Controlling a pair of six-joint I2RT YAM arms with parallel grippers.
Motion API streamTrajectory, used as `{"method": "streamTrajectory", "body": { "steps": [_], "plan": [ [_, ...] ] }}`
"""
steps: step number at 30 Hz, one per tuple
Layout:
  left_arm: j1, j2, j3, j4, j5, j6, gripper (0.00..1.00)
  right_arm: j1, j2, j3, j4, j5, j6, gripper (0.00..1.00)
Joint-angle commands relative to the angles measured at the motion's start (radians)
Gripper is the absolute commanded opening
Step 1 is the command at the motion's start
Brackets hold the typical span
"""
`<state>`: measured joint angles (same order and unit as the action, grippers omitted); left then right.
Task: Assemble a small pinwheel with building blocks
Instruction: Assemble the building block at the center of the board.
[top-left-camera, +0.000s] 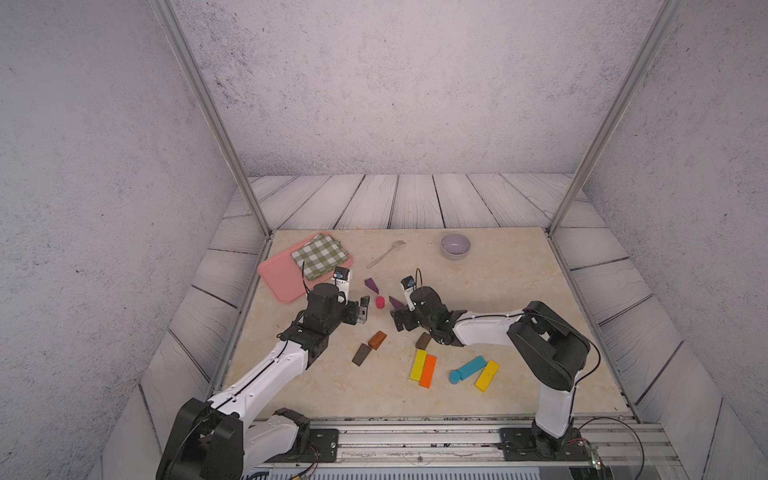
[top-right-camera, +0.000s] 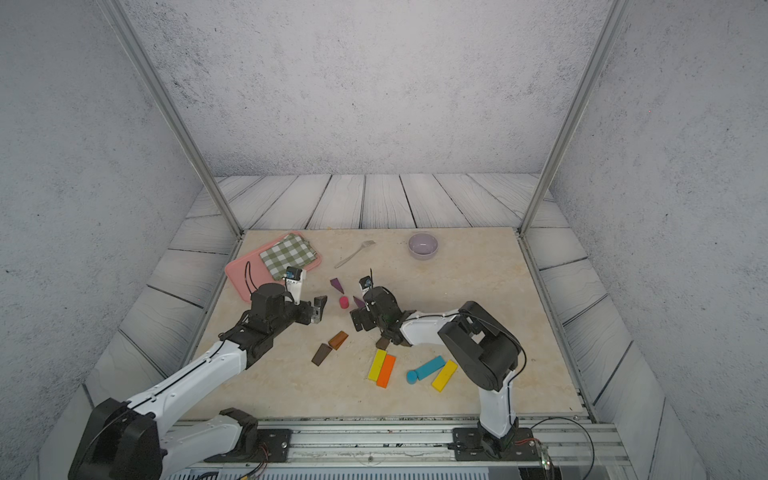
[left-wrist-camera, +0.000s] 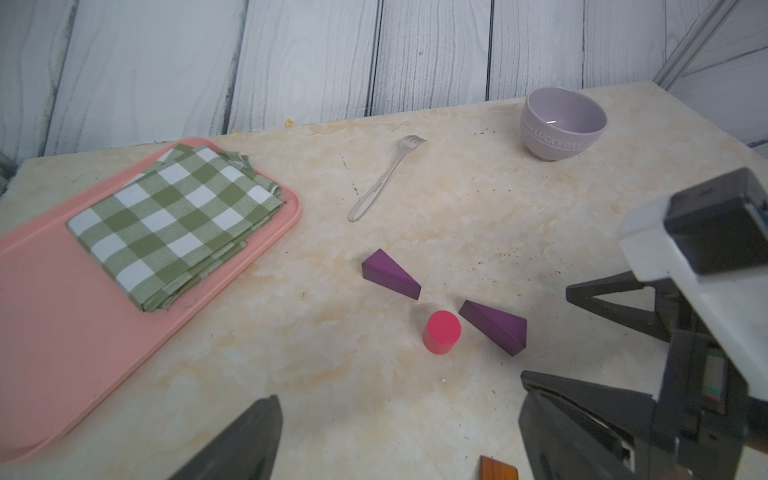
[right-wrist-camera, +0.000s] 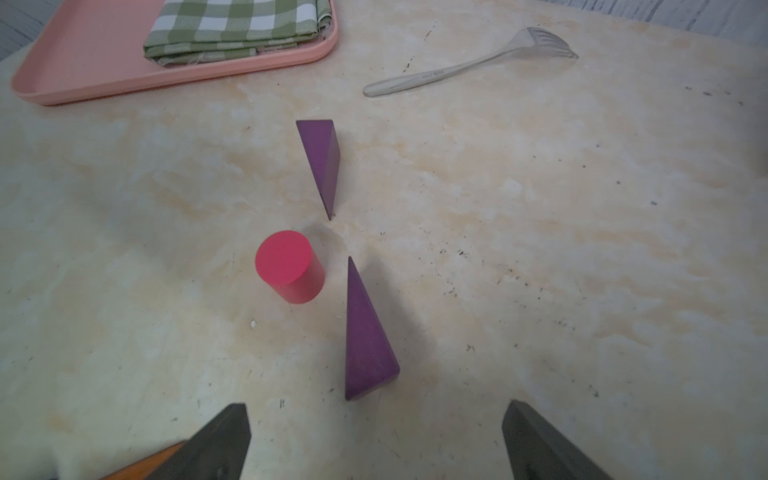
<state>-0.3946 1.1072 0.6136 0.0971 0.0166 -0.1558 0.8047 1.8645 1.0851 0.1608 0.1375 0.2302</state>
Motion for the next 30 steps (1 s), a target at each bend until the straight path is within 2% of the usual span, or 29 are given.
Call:
{"method": "streamTrajectory", "body": {
  "steps": [1, 4, 6, 10, 12, 13, 15, 17, 22, 27, 30],
  "plan": [
    [0.005, -0.053, 0.042, -0.055, -0.052, -0.055, 0.96, -0.043, -0.07, 0.138, -0.478, -0.124, -0.132, 0.99],
    [0.004, -0.064, 0.073, -0.116, -0.096, -0.08, 0.96, -0.087, -0.064, 0.242, -0.656, -0.305, -0.317, 0.99],
    [0.005, -0.056, 0.11, -0.178, -0.114, -0.081, 0.96, -0.109, -0.034, 0.309, -0.745, -0.324, -0.431, 0.99],
    [0.005, -0.053, 0.138, -0.226, -0.129, -0.067, 0.96, -0.143, 0.083, 0.512, -1.0, -0.484, -0.735, 1.0],
    [0.005, -0.059, 0.133, -0.226, -0.137, -0.063, 0.96, -0.136, 0.136, 0.578, -1.046, -0.473, -0.816, 0.97],
    [0.005, -0.062, 0.131, -0.226, -0.139, -0.061, 0.96, -0.132, 0.169, 0.614, -1.06, -0.457, -0.833, 0.95],
    [0.006, -0.065, 0.127, -0.226, -0.145, -0.055, 0.96, -0.124, 0.24, 0.693, -1.08, -0.404, -0.825, 0.85],
    [0.005, -0.065, 0.126, -0.226, -0.152, -0.051, 0.96, -0.117, 0.319, 0.79, -1.128, -0.354, -0.8, 0.84],
    [0.005, -0.048, 0.121, -0.224, -0.16, -0.046, 0.96, -0.113, 0.465, 0.973, -1.204, -0.317, -0.741, 0.79],
    [0.005, -0.039, 0.121, -0.229, -0.176, -0.042, 0.96, -0.104, 0.518, 1.017, -1.197, -0.352, -0.724, 0.76],
    [0.005, -0.037, 0.12, -0.227, -0.177, -0.041, 0.96, -0.093, 0.543, 1.024, -1.168, -0.316, -0.712, 0.73]
  ]
}}
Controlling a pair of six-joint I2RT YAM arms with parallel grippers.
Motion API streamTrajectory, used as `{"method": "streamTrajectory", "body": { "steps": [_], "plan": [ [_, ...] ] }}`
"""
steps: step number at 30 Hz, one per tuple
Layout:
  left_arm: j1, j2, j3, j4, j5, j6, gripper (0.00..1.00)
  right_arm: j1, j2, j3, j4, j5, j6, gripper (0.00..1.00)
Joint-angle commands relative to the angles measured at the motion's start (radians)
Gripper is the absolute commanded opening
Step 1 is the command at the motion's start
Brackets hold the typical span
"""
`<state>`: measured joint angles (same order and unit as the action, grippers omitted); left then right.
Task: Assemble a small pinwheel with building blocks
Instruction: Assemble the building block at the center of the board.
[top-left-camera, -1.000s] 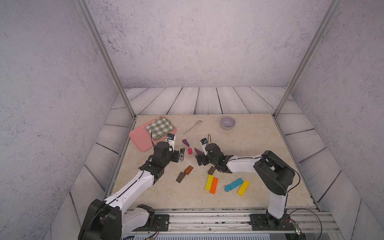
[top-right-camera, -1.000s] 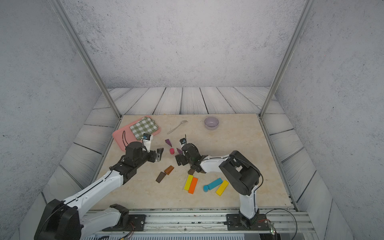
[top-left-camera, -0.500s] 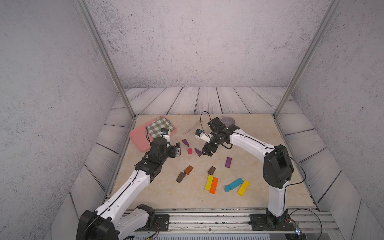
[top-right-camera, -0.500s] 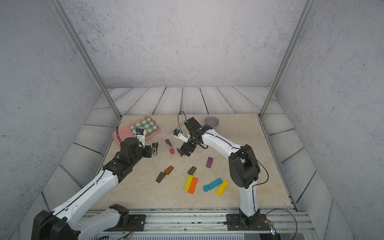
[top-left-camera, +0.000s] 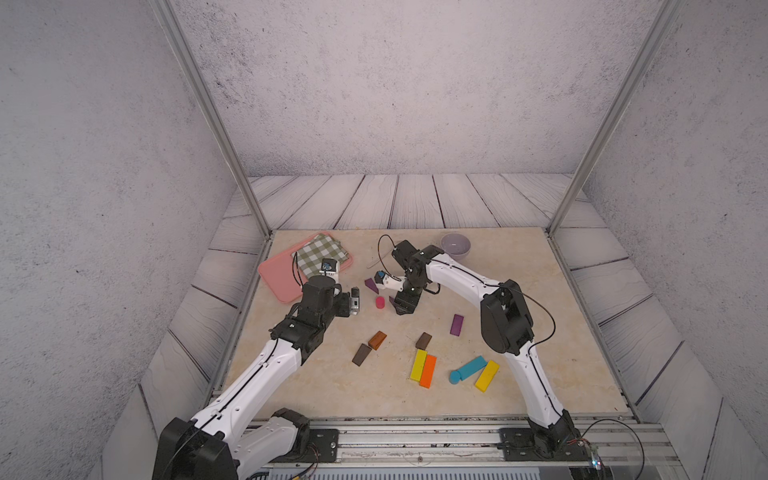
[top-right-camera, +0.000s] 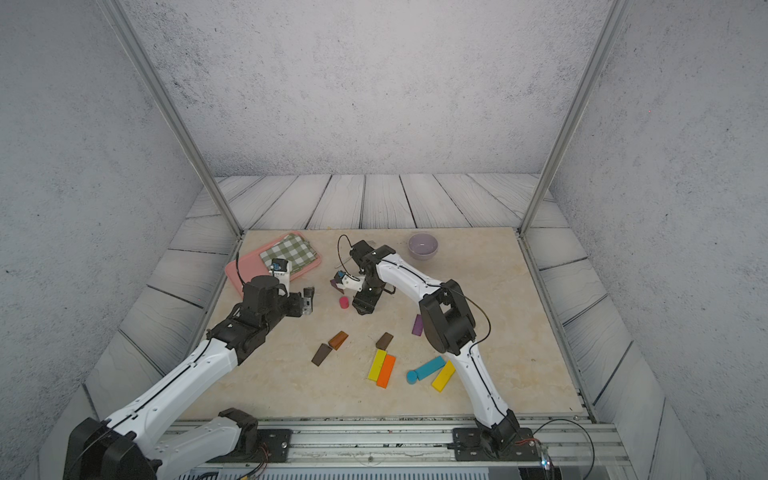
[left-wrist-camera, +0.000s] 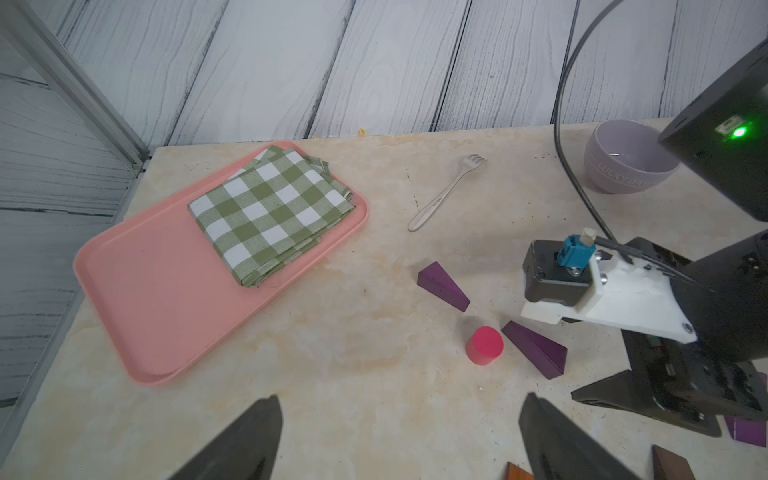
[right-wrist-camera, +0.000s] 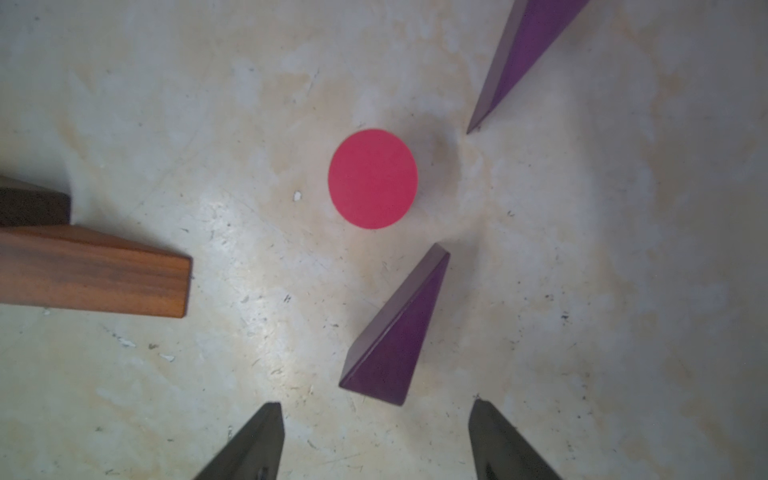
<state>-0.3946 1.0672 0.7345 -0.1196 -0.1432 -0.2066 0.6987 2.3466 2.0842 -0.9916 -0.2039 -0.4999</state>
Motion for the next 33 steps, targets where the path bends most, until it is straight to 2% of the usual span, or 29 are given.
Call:
{"method": "streamTrajectory", "body": {
  "steps": [1, 8, 15, 22, 33],
  "plan": [
    [0.005, 0.004, -0.001, -0.01, -0.018, 0.009, 0.96, 0.012, 0.072, 0.034, -0.01, 0.04, 0.025, 0.72],
    [0.005, 0.009, -0.006, -0.01, -0.034, 0.012, 0.96, 0.012, 0.134, 0.083, -0.001, 0.053, 0.032, 0.69],
    [0.007, 0.011, -0.01, -0.009, -0.049, 0.013, 0.96, 0.013, 0.141, 0.068, 0.028, 0.058, -0.024, 0.52],
    [0.01, 0.018, -0.01, -0.008, -0.061, 0.012, 0.96, 0.012, 0.142, 0.026, 0.08, 0.093, -0.099, 0.41],
    [0.017, 0.016, -0.014, -0.003, -0.055, 0.01, 0.96, -0.006, 0.136, 0.01, 0.101, 0.097, -0.264, 0.38]
  ]
}}
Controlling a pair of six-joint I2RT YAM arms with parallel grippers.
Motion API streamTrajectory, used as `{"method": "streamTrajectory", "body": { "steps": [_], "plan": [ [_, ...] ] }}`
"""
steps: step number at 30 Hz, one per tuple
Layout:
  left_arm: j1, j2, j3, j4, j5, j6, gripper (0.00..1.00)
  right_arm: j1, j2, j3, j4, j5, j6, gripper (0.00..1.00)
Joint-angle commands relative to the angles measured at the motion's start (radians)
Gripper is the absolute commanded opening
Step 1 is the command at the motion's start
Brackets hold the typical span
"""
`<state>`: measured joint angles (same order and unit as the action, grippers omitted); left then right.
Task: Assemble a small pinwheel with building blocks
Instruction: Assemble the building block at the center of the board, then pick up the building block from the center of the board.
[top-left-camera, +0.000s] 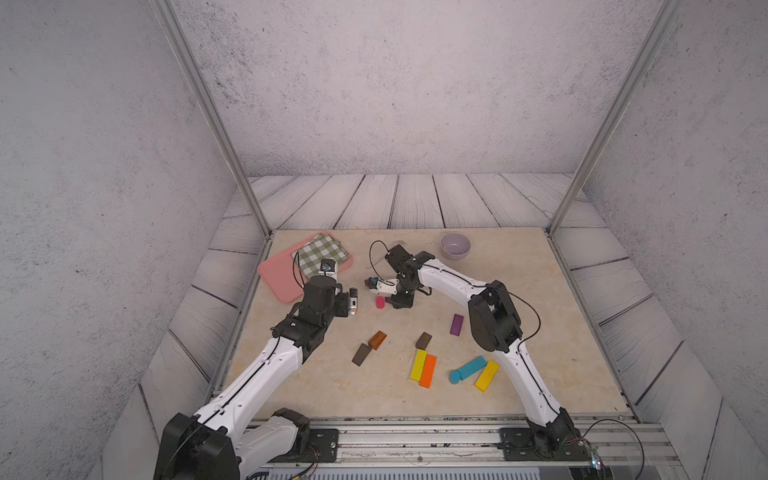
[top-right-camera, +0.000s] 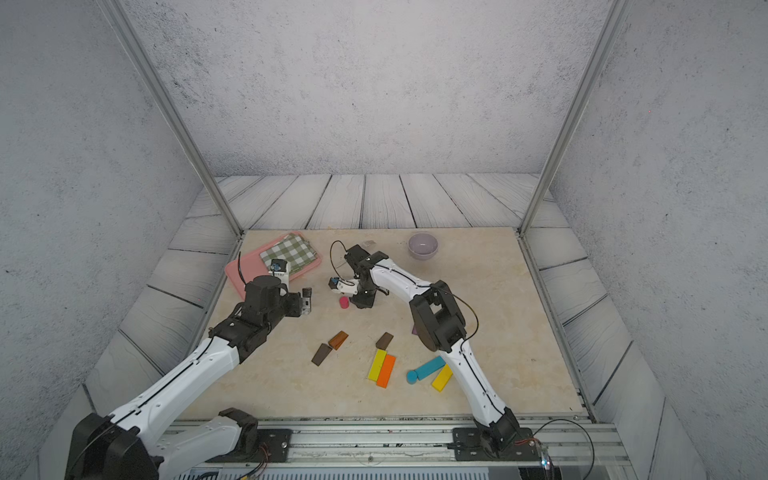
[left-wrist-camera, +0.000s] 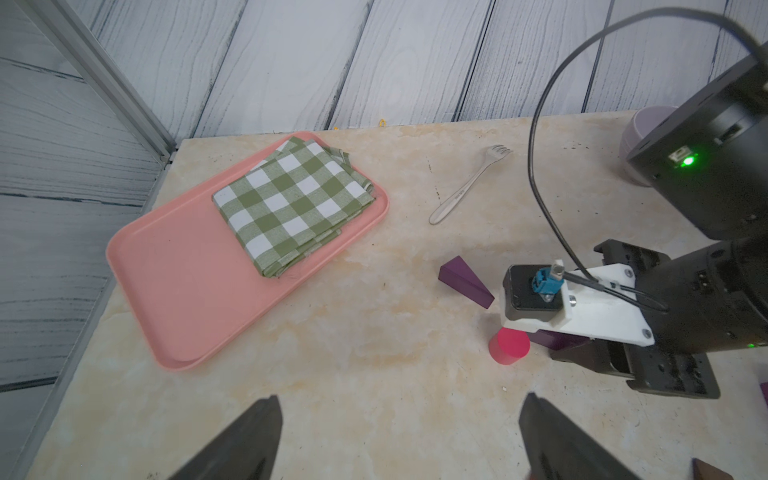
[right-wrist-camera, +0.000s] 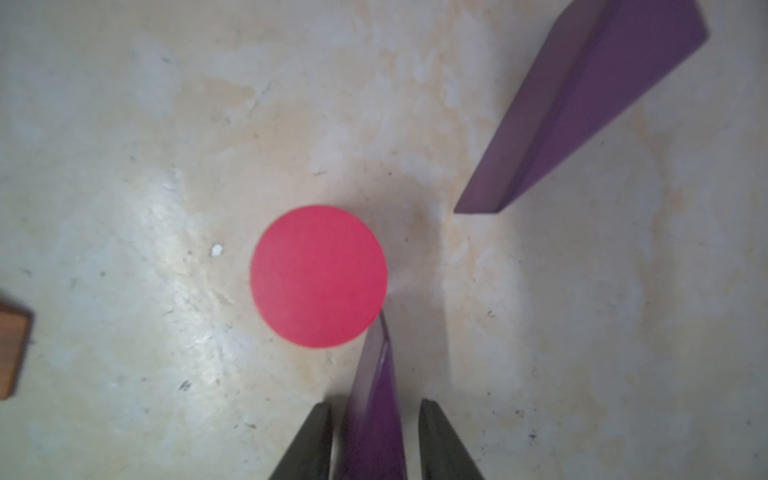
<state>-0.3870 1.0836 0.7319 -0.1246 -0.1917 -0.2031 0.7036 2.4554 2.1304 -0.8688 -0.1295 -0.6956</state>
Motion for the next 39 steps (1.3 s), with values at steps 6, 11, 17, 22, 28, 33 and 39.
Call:
{"method": "streamTrajectory", "body": {
  "steps": [6, 11, 17, 22, 28, 33, 39],
  "plan": [
    [0.012, -0.005, -0.015, 0.007, -0.002, 0.004, 0.96, -0.024, 0.019, -0.061, -0.031, -0.003, -0.117, 0.37],
    [0.013, -0.001, -0.016, 0.007, 0.001, 0.001, 0.96, -0.025, 0.016, -0.061, -0.026, -0.005, -0.12, 0.42],
    [0.013, 0.008, -0.006, -0.039, 0.004, -0.061, 0.96, -0.025, -0.035, -0.004, -0.078, -0.037, -0.048, 0.68],
    [-0.015, 0.061, 0.041, -0.195, 0.107, -0.116, 0.96, -0.036, -0.225, -0.071, -0.065, -0.001, 0.151, 0.99],
    [-0.187, 0.149, 0.09, -0.392, 0.094, -0.131, 0.94, -0.094, -0.612, -0.508, 0.201, 0.093, 0.515, 0.99],
    [-0.269, 0.22, 0.132, -0.547, 0.084, -0.157, 0.85, -0.205, -0.879, -0.787, 0.332, 0.065, 0.799, 0.99],
    [-0.3, 0.29, 0.093, -0.517, 0.177, -0.164, 0.78, -0.256, -0.987, -0.923, 0.361, -0.036, 0.857, 0.99]
  ]
}}
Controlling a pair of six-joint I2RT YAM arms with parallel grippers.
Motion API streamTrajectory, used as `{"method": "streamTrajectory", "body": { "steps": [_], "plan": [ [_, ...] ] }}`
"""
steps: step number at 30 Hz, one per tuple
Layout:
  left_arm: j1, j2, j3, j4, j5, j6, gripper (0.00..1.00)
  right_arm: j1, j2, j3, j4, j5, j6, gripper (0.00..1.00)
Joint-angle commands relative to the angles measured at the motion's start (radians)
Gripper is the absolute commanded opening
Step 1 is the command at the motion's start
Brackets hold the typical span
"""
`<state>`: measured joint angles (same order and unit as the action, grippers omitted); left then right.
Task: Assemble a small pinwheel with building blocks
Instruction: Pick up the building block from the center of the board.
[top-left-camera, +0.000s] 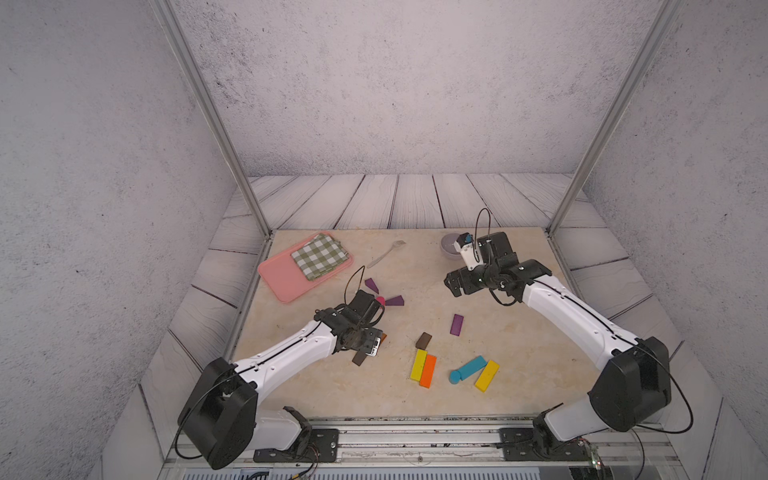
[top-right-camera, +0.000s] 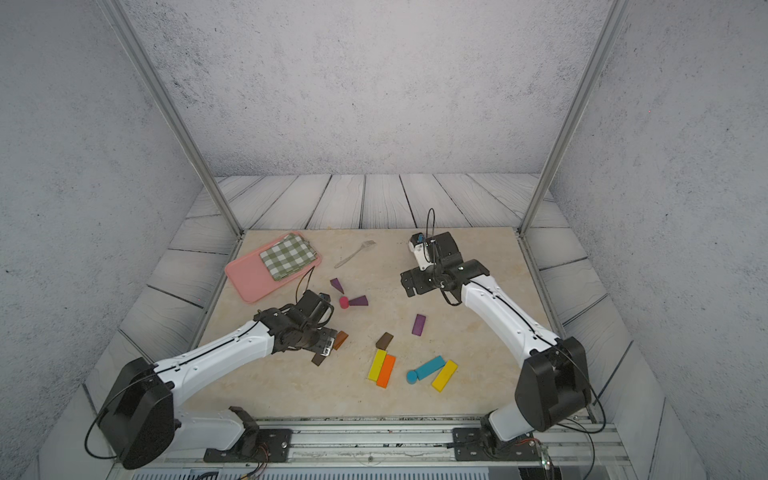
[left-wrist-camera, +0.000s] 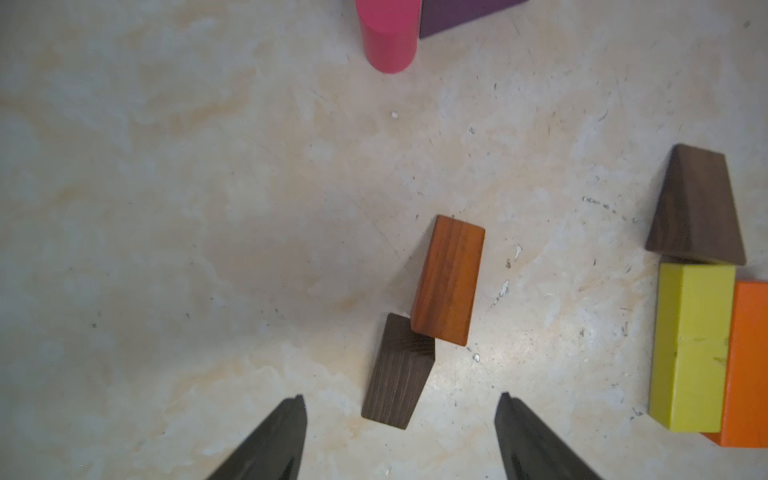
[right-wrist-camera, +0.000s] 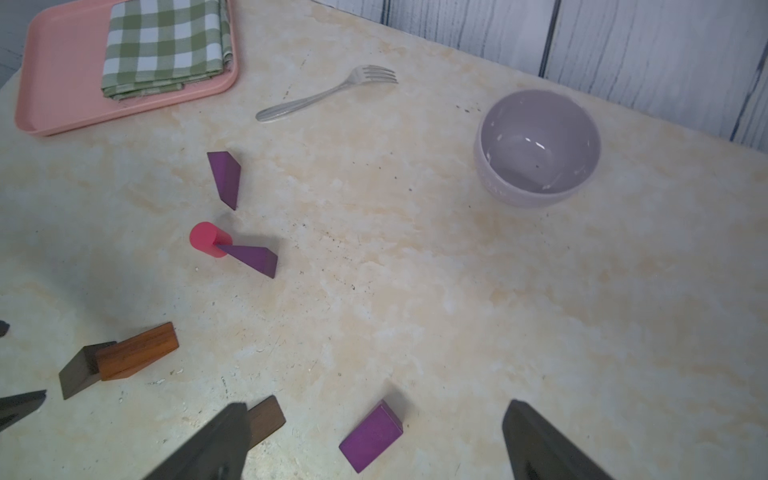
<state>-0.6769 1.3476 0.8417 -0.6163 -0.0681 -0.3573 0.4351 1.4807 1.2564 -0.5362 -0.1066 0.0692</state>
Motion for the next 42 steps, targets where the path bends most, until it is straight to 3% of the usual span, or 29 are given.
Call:
{"method": "streamTrajectory", "body": {
  "steps": [1, 3, 9, 19, 25, 29, 31, 34, 38, 40, 42],
  "plan": [
    [-0.01, 0.042, -0.022, -0.014, 0.053, -0.009, 0.78, 0.011, -0.014, -0.054, 0.029, -0.062, 0.092, 0.99],
    [-0.01, 0.089, -0.02, 0.001, 0.046, -0.027, 0.77, 0.011, -0.01, -0.054, 0.022, -0.068, 0.088, 0.99],
    [0.025, 0.13, -0.033, 0.06, 0.044, -0.096, 0.6, 0.011, -0.022, -0.067, 0.006, -0.077, 0.078, 0.99],
    [0.071, 0.174, -0.066, 0.131, 0.059, -0.074, 0.62, 0.012, -0.032, -0.089, 0.019, -0.099, 0.086, 0.99],
    [0.074, 0.196, -0.07, 0.154, 0.083, -0.06, 0.47, 0.011, -0.029, -0.101, 0.019, -0.104, 0.09, 0.99],
    [0.078, 0.18, -0.063, 0.148, 0.091, -0.071, 0.29, 0.011, -0.028, -0.1, 0.016, -0.135, 0.09, 0.99],
    [0.091, 0.145, -0.051, 0.131, 0.097, -0.074, 0.16, 0.009, -0.039, -0.112, 0.031, -0.179, 0.071, 0.99],
    [0.147, 0.021, -0.046, 0.122, 0.126, -0.098, 0.07, 0.01, -0.066, -0.14, 0.074, -0.243, 0.073, 0.99],
    [0.24, -0.238, -0.085, 0.222, 0.109, -0.206, 0.08, 0.011, -0.097, -0.211, 0.252, -0.445, 0.156, 0.99],
    [0.25, -0.349, -0.136, 0.34, 0.048, -0.29, 0.11, 0.019, -0.078, -0.236, 0.37, -0.564, 0.228, 0.99],
    [0.252, -0.445, -0.209, 0.481, 0.018, -0.379, 0.11, 0.069, -0.064, -0.243, 0.429, -0.605, 0.203, 1.0]
  ]
}}
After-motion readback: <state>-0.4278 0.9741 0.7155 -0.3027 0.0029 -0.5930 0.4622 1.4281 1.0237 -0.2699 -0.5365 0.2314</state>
